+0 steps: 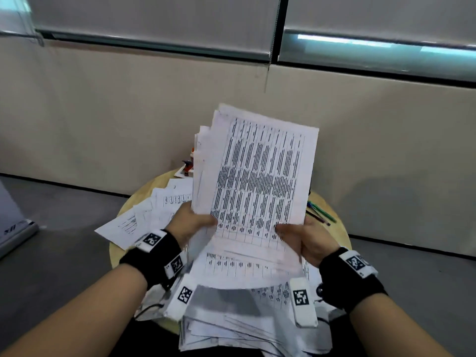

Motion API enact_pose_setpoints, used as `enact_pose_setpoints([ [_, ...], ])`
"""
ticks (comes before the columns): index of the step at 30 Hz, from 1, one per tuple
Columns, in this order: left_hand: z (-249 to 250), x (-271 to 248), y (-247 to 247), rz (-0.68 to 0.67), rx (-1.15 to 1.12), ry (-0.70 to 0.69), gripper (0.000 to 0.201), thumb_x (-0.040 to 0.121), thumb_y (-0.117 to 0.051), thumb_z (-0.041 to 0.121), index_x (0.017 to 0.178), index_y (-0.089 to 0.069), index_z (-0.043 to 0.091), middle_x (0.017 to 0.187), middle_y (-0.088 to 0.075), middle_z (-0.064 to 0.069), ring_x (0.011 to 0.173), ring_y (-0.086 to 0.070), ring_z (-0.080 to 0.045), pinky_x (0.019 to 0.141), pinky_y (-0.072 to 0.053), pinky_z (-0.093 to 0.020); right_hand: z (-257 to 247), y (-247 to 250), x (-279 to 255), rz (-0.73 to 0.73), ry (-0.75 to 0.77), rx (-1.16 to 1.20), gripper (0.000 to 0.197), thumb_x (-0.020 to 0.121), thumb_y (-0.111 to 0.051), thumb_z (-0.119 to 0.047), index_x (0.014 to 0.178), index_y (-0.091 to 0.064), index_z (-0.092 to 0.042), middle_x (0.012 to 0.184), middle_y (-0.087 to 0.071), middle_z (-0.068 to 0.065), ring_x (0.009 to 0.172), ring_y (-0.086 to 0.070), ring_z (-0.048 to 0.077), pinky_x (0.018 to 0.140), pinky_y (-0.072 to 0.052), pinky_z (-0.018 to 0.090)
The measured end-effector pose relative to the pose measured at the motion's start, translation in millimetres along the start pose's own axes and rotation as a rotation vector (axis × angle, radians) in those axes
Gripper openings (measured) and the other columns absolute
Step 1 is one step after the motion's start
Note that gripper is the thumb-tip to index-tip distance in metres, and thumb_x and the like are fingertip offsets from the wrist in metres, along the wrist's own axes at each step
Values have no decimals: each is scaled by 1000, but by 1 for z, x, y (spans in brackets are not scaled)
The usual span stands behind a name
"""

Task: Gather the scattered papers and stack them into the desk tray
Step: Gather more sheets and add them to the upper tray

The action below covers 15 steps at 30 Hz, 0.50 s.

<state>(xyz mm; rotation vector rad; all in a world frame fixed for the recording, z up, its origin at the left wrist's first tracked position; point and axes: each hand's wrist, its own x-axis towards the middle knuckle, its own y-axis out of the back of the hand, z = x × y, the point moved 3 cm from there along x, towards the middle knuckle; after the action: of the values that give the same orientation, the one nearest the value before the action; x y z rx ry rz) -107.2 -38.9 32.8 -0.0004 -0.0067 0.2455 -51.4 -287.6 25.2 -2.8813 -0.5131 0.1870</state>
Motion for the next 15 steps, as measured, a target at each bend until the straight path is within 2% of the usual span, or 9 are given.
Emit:
enact_pose_setpoints([
  [2,16,3,-10,44,-17,-41,16,75,-66,-11,85,-62,0,84,-66,-12,85,-63,-29,73,-52,-26,-12,-4,5,22,66,-17,57,59,-77,3,113,-58,9,111,-65,27,93,-62,37,89,-51,48],
  [3,22,4,-15,48,-47,-52,15,76,-67,-8,88,-61,-1,86,-65,-9,84,-64,-25,71,-51,-20,-18,-6,7,33,98,-23,52,63,-76,4,111,-59,8,107,-66,25,92,-62,37,89,-51,48],
  [4,27,4,-21,43,-92,-55,19,77,-69,-4,91,-60,5,88,-64,-4,81,-62,-17,76,-51,-17,-22,-7,8,47,127,-24,44,68,-74,7,110,-60,5,103,-68,22,92,-63,37,88,-51,47],
  [6,32,4,-29,30,-179,-70,27,72,-75,6,87,-55,17,88,-64,-1,82,-60,-9,95,-46,-29,-28,-10,8,60,180,-13,41,69,-73,4,109,-61,0,98,-72,14,92,-67,35,85,-54,44],
  [7,31,6,-31,37,-202,-68,34,66,-81,15,90,-56,16,91,-66,-2,88,-62,-11,103,-41,-34,-29,-12,7,58,206,-17,47,66,-75,-1,111,-61,-2,98,-73,11,93,-68,32,85,-54,42],
  [9,22,9,-31,72,-246,-54,69,55,-87,28,113,-55,8,112,-65,-8,109,-60,-23,111,-34,-45,-26,-13,6,64,238,-37,57,61,-82,-6,114,-62,-5,104,-73,9,99,-68,29,89,-52,42],
  [10,18,7,-30,90,-240,-47,73,57,-87,27,119,-53,7,118,-63,-9,115,-57,-26,111,-32,-48,-22,-12,6,76,245,-46,60,60,-84,-6,115,-62,-7,107,-72,8,101,-68,27,91,-51,41],
  [12,8,6,-29,70,-211,-37,54,61,-84,19,109,-61,9,108,-69,-11,107,-63,-26,107,-38,-50,-14,-10,4,100,251,-54,56,59,-81,-9,113,-64,-9,106,-73,7,101,-68,24,92,-51,41],
  [15,-6,4,-28,33,-145,4,29,70,-78,11,95,-65,13,98,-70,-8,96,-65,-20,104,-43,-47,-1,-7,1,118,235,-56,52,59,-79,-11,109,-66,-9,103,-74,6,98,-69,23,93,-51,42],
])
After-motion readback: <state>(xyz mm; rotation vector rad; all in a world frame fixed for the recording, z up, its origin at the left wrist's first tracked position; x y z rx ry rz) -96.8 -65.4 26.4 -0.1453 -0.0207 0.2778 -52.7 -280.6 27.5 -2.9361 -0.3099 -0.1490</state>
